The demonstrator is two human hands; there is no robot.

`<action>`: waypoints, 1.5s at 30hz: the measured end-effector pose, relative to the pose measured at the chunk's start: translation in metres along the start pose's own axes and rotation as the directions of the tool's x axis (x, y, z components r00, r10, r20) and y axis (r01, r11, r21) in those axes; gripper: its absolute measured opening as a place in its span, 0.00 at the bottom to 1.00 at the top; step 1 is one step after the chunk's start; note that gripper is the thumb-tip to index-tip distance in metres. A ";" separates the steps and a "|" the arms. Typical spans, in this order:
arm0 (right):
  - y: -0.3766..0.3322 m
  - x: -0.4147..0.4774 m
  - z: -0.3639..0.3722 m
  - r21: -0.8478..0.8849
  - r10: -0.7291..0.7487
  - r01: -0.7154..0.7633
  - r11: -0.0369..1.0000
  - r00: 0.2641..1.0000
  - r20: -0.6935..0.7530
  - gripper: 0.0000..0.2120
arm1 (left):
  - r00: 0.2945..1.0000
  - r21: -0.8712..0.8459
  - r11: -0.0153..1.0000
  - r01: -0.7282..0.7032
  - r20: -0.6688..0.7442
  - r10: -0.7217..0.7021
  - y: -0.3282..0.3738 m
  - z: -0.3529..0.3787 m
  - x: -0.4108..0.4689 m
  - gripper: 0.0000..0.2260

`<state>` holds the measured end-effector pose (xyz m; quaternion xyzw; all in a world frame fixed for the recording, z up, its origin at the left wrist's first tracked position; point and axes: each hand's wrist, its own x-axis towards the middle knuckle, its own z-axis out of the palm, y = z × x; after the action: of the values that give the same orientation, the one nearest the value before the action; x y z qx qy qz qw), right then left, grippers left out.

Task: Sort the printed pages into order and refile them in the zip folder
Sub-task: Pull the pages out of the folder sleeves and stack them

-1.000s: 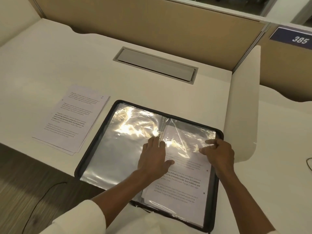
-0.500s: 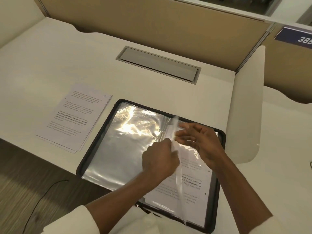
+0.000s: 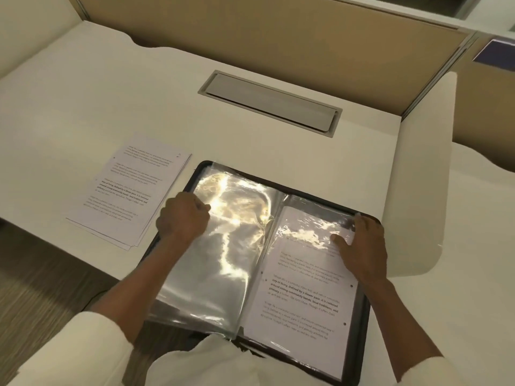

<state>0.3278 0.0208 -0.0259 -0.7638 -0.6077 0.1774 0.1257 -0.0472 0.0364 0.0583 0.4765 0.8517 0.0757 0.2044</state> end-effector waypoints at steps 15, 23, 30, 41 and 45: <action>-0.003 0.001 -0.024 0.054 0.064 -0.065 0.996 0.998 0.015 0.26 | 0.998 0.211 0.977 0.034 -0.053 -0.023 -0.010 0.032 0.031 0.17; -0.051 0.010 -0.080 0.442 0.135 -0.213 0.872 0.970 0.201 0.03 | 0.974 0.279 0.960 0.021 -0.220 0.043 0.010 0.027 0.024 0.21; -0.083 0.017 -0.108 0.400 0.064 -0.228 0.888 0.921 0.385 0.04 | 0.981 0.054 0.982 -0.181 -0.053 0.184 0.064 0.018 -0.010 0.22; -0.112 0.040 -0.128 0.287 -0.028 -0.132 0.949 0.869 0.494 0.18 | 0.804 -0.059 0.858 -0.510 0.323 0.499 0.139 0.052 -0.131 0.39; -0.117 0.045 -0.130 0.263 -0.067 -0.098 0.960 0.829 0.555 0.21 | 0.813 -0.098 0.869 -0.486 0.314 0.490 0.145 0.061 -0.143 0.27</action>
<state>0.2888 0.0947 0.1338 -0.6577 -0.5801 0.4781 0.0481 0.1578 -0.0108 0.0894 0.6832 0.6543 0.0505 0.3205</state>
